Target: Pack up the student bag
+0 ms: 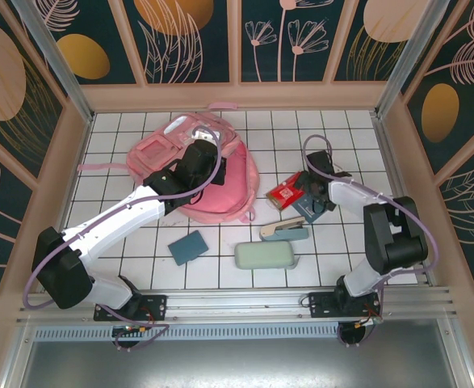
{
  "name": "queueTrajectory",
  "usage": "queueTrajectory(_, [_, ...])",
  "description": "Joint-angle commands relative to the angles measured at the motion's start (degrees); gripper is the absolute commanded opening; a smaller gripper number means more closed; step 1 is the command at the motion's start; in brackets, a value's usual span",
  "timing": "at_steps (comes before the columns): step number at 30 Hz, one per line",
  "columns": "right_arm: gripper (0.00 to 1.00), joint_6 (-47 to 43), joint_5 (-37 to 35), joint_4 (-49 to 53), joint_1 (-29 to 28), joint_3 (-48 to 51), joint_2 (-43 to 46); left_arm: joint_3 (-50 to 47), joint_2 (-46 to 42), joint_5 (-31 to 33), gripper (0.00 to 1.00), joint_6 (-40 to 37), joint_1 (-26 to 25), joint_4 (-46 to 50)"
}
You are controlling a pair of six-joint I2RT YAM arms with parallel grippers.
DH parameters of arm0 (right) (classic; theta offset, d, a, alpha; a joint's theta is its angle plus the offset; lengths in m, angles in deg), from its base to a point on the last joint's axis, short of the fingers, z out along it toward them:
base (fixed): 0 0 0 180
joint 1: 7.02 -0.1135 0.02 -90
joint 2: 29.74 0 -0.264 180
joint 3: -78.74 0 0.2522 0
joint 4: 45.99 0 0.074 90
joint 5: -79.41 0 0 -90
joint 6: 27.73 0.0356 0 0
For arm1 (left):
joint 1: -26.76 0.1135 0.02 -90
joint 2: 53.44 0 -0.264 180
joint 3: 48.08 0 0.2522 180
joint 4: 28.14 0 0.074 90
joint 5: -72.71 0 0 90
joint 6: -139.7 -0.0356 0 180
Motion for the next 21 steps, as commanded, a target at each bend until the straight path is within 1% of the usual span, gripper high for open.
queueTrajectory(1, [0.99, -2.0, -0.8, 1.6, -0.5, -0.6, -1.7, 0.1, -1.9, -0.2, 0.0, -0.9, 0.1, -3.0])
queueTrajectory(3, [0.99, -1.8, -1.5, 1.6, -0.6, -0.3, -1.2, 0.1, -1.8, -0.1, 0.0, -0.9, 0.1, -3.0])
queueTrajectory(6, [0.99, -1.3, -4.4, 3.6, -1.3, -0.4, -0.4, 0.1, -1.7, -0.4, 0.0, -0.9, 0.1, -3.0])
queueTrajectory(9, [0.99, -1.8, -8.0, 5.8, -3.2, -1.1, -0.8, 0.2, -1.6, -0.8, 0.0, -0.9, 0.1, -3.0])
queueTrajectory(14, [0.99, -0.6, -17.7, 10.4, -8.4, -2.7, -2.7, 0.1, -1.7, -0.8, 0.0, -0.9, 0.2, -3.0])
queueTrajectory(21, [0.99, 1.9, -19.5, 13.1, -10.9, -2.8, -5.6, 0.1, -1.7, -0.9, 0.0, -0.8, 0.2, -3.0])
